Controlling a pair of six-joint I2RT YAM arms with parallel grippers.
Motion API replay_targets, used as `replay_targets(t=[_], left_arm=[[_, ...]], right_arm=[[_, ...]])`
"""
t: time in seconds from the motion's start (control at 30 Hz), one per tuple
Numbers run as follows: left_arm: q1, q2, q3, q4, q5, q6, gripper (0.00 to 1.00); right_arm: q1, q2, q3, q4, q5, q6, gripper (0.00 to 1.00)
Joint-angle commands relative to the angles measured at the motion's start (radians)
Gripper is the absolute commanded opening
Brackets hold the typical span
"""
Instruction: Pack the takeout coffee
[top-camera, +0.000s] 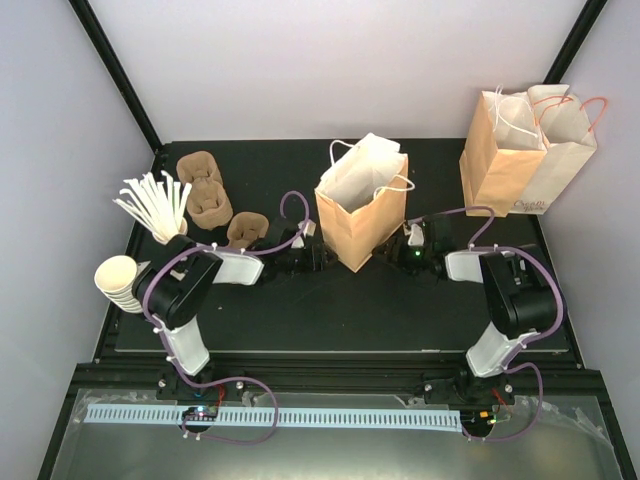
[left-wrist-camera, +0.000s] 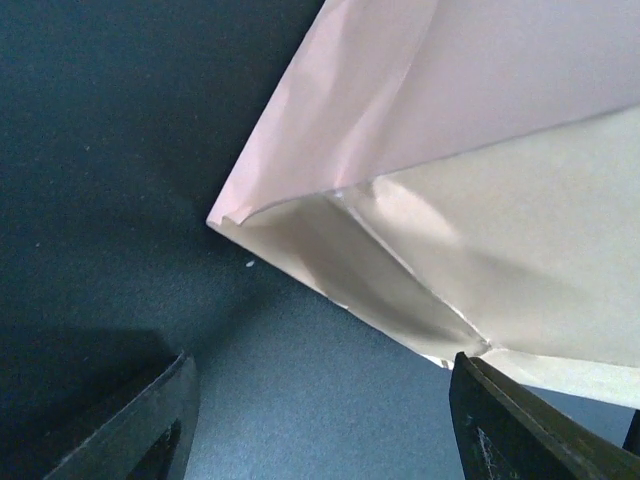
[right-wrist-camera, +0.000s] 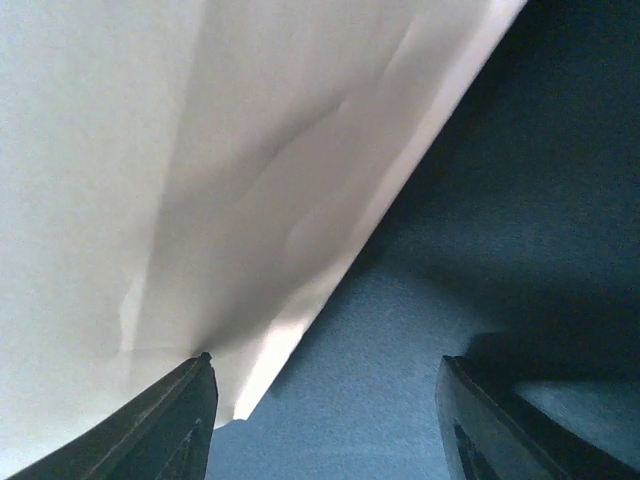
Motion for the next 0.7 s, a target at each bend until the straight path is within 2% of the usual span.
replay_targets(t=[0.0,0.37,0.5,0.67], left_arm=[[0.006,-0.044,-0.045,-0.057,-0.027,0.024,0.72],[0.007,-0.268,-0.234,-0.104,-0.077,0.012,0.77],[0.007,-0.382,-0.271,-0.163,-0.094,0.012,0.79],[0.008,-0.563,-0.282,-0.32,-0.153,0.04,0.83]], right_arm=[[-0.017,-0.039,-0.044,-0.089,0.092,-0.037,0.65],[-0.024,-0.193,-0.137,-0.149,0.135,-0.075,0.76],[-0.024,-0.243,-0.165,-0.163,0.139,-0.084,0.79],[-0.024,-0.314,-0.189,-0.198,0.154,-0.099,0.83]])
